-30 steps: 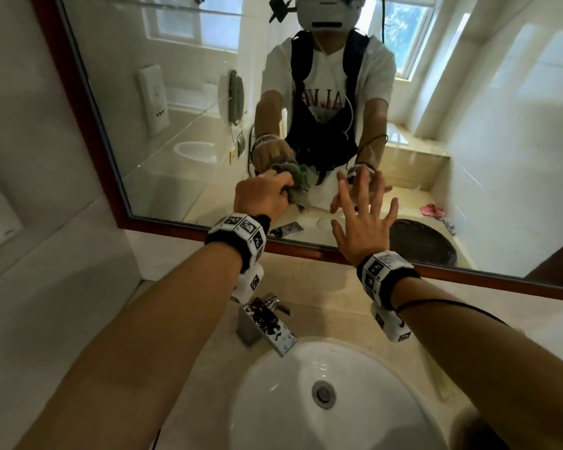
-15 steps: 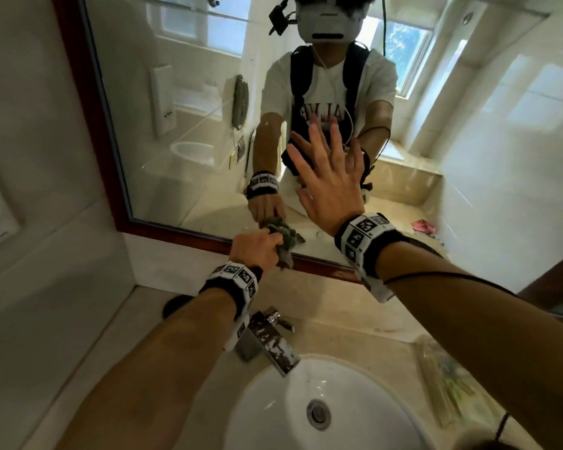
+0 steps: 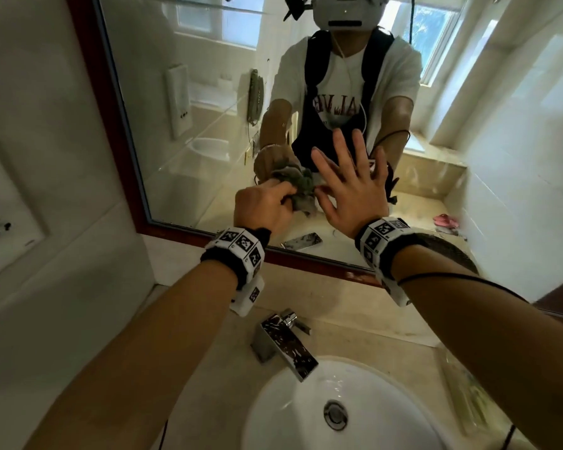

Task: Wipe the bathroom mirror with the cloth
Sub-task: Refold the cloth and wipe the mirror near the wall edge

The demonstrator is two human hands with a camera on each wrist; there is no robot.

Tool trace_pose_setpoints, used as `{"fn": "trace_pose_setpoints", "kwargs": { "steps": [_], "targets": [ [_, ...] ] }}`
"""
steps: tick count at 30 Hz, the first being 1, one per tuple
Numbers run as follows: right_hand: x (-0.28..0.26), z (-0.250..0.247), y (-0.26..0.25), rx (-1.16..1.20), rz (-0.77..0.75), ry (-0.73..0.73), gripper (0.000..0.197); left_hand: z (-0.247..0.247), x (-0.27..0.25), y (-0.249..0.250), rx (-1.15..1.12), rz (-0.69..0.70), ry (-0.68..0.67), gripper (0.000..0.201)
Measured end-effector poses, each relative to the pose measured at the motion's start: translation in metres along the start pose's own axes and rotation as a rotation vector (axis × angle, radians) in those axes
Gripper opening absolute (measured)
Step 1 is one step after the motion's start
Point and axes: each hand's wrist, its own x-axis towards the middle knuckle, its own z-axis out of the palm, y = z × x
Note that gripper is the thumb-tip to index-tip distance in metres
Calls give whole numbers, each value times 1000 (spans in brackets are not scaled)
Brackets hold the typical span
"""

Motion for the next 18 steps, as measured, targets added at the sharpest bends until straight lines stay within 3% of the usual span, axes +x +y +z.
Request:
{"fn": "trace_pose_setpoints", "kwargs": {
  "steps": [2, 6, 7, 10, 14, 18],
  "targets": [
    [-1, 0, 1, 4, 11, -2, 63, 9, -11, -4, 37, 29, -60, 11],
    [-1, 0, 2, 2, 9, 4, 62, 30, -51, -17, 257, -52, -407, 14],
    [-1, 1, 2, 3, 6, 10, 62, 35, -62, -18, 289, -62, -440, 19],
    [-2, 3, -1, 11, -3, 26, 61, 44, -81, -22, 227, -141, -377, 29],
    [-2, 2, -1, 51, 1, 17, 60, 31, -68, -15, 321, -169, -486, 25],
    [0, 3, 0, 66, 4, -13, 61, 4, -33, -2, 361, -188, -319, 22]
  ]
}}
